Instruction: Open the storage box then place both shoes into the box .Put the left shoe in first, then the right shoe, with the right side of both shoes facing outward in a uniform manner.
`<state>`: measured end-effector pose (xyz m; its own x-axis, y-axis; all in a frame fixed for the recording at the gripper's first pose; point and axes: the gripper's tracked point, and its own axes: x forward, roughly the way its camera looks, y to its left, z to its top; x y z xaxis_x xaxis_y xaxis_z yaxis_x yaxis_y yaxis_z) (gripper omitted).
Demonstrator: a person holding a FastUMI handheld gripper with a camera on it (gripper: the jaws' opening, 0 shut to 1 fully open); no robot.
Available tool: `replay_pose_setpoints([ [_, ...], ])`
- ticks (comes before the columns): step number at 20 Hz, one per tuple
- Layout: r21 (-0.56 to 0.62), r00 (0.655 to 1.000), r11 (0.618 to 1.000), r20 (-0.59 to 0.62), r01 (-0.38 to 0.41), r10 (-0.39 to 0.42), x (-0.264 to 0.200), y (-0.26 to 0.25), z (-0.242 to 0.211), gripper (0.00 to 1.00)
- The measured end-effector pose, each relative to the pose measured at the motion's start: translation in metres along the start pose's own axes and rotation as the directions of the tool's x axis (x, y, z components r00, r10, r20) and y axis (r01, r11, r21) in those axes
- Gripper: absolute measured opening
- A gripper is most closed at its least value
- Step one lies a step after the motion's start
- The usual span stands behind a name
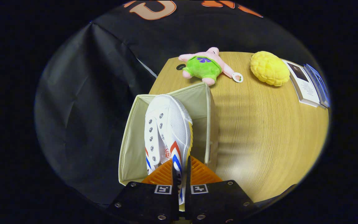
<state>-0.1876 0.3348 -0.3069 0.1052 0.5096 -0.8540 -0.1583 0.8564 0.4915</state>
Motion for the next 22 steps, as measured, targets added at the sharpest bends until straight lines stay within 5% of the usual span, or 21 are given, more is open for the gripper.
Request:
replay_pose_setpoints([
  [5, 0.025, 0.997, 0.997, -0.045, 0.067, -0.066, 0.009, -0.006, 0.000, 0.10],
  [10, -0.010, 0.992, 0.992, -0.002, 0.125, -0.125, -0.006, -0.010, 0.010, 0.33],
  [13, 0.014, 0.998, 1.000, 0.070, 0.004, -0.005, -0.021, 0.011, 0.032, 0.30],
  [16, -0.038, 0.986, 0.999, 0.165, 0.002, 0.005, -0.048, 0.007, 0.060, 0.31],
  [22, -0.117, 0.930, 0.993, 0.366, 0.004, 0.039, -0.105, -0.004, 0.106, 0.63],
])
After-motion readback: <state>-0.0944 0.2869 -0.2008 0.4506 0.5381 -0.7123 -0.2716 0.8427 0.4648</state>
